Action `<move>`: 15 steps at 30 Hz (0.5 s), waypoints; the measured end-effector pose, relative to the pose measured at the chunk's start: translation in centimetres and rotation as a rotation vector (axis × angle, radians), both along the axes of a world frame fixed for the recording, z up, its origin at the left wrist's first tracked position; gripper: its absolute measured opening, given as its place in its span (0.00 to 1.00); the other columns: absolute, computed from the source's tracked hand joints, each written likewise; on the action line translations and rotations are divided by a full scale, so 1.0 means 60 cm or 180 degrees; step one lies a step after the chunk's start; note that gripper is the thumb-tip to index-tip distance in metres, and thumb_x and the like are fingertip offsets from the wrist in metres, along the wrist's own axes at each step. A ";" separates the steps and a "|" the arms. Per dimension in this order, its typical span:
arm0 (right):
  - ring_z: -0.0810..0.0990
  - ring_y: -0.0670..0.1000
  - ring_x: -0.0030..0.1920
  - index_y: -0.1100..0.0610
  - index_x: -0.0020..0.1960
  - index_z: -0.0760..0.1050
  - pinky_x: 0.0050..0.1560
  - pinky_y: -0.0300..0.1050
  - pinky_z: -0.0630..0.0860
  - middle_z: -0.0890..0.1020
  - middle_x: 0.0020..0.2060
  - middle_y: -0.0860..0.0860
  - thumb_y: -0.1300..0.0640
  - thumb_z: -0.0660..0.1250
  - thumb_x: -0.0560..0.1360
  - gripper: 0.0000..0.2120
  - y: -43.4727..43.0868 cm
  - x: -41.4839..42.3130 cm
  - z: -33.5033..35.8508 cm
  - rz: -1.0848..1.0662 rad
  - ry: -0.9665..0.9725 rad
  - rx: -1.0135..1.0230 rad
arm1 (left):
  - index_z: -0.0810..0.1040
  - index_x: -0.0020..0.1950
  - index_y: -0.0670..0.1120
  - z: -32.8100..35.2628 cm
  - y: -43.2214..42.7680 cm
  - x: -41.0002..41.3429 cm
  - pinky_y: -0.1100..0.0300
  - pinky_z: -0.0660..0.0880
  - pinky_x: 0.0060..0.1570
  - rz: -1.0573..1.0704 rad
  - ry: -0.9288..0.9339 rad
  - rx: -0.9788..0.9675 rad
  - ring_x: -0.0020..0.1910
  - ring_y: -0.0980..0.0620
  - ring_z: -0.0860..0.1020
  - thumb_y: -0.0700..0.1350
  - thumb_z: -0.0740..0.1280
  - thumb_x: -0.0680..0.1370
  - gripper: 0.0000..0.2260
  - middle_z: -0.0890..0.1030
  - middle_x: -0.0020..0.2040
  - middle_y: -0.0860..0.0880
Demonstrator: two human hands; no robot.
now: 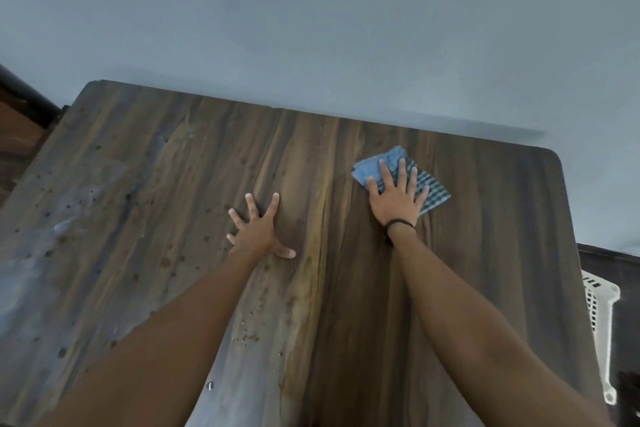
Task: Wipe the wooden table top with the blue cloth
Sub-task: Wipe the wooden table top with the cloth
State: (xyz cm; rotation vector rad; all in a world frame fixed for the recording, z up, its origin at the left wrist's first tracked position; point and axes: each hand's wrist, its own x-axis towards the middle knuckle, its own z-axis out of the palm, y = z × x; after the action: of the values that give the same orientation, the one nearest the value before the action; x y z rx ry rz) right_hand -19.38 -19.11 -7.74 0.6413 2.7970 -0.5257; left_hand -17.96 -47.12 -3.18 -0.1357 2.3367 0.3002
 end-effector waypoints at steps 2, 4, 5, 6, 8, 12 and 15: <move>0.36 0.55 0.80 0.37 0.80 0.44 0.74 0.67 0.32 0.40 0.81 0.47 0.35 0.43 0.82 0.28 -0.048 -0.016 0.000 0.0199 -0.0014 -0.0024 | 0.34 0.78 0.67 0.000 -0.002 -0.001 0.25 0.55 0.70 0.0005 -0.0001 0.0004 0.77 0.30 0.33 0.59 0.82 0.64 0.63 0.25 0.78 0.48; 0.37 0.54 0.80 0.36 0.80 0.45 0.74 0.65 0.31 0.40 0.80 0.46 0.34 0.44 0.82 0.28 -0.082 0.006 -0.001 0.1292 0.0021 0.0022 | 0.34 0.78 0.67 -0.002 -0.003 -0.003 0.25 0.55 0.69 0.0005 0.0012 0.0015 0.77 0.30 0.33 0.58 0.83 0.63 0.63 0.25 0.78 0.48; 0.37 0.53 0.80 0.34 0.79 0.46 0.75 0.65 0.32 0.41 0.81 0.44 0.33 0.44 0.82 0.27 -0.082 0.023 -0.001 0.1830 0.0043 0.0068 | 0.34 0.78 0.67 -0.004 -0.002 -0.003 0.25 0.55 0.69 0.0004 0.0014 0.0034 0.77 0.30 0.33 0.58 0.83 0.63 0.64 0.25 0.78 0.49; 0.38 0.51 0.80 0.33 0.79 0.46 0.76 0.64 0.35 0.42 0.81 0.42 0.32 0.44 0.81 0.27 -0.071 0.036 0.001 0.2212 0.0044 0.0078 | 0.34 0.79 0.67 -0.005 -0.001 -0.003 0.25 0.55 0.69 0.0005 0.0018 0.0047 0.77 0.30 0.33 0.58 0.83 0.63 0.64 0.25 0.78 0.49; 0.39 0.48 0.80 0.30 0.78 0.47 0.77 0.62 0.38 0.44 0.80 0.39 0.30 0.45 0.80 0.27 -0.031 0.034 0.004 0.2356 0.0030 0.0036 | 0.35 0.79 0.67 -0.005 -0.001 -0.002 0.24 0.55 0.69 0.0018 0.0037 0.0047 0.77 0.30 0.33 0.58 0.83 0.62 0.64 0.25 0.78 0.49; 0.38 0.52 0.80 0.34 0.79 0.47 0.76 0.62 0.33 0.43 0.81 0.43 0.32 0.46 0.81 0.28 0.001 -0.030 0.008 0.0747 -0.0006 -0.0023 | 0.34 0.78 0.67 -0.005 0.001 -0.005 0.24 0.54 0.69 0.0004 -0.0017 -0.0003 0.77 0.29 0.33 0.58 0.83 0.63 0.64 0.25 0.78 0.48; 0.34 0.54 0.79 0.36 0.80 0.44 0.73 0.64 0.28 0.38 0.80 0.46 0.34 0.45 0.81 0.29 -0.053 -0.044 0.010 0.0545 -0.0205 -0.0128 | 0.34 0.78 0.67 -0.009 -0.003 -0.004 0.23 0.55 0.68 -0.0023 0.0030 0.0015 0.77 0.29 0.33 0.58 0.83 0.62 0.64 0.26 0.78 0.48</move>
State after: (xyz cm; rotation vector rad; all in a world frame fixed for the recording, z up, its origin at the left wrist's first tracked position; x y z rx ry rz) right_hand -22.04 -22.30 -7.16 0.3985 2.7402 -0.5159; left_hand -18.21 -47.29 -3.72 -0.1237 2.3450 0.3035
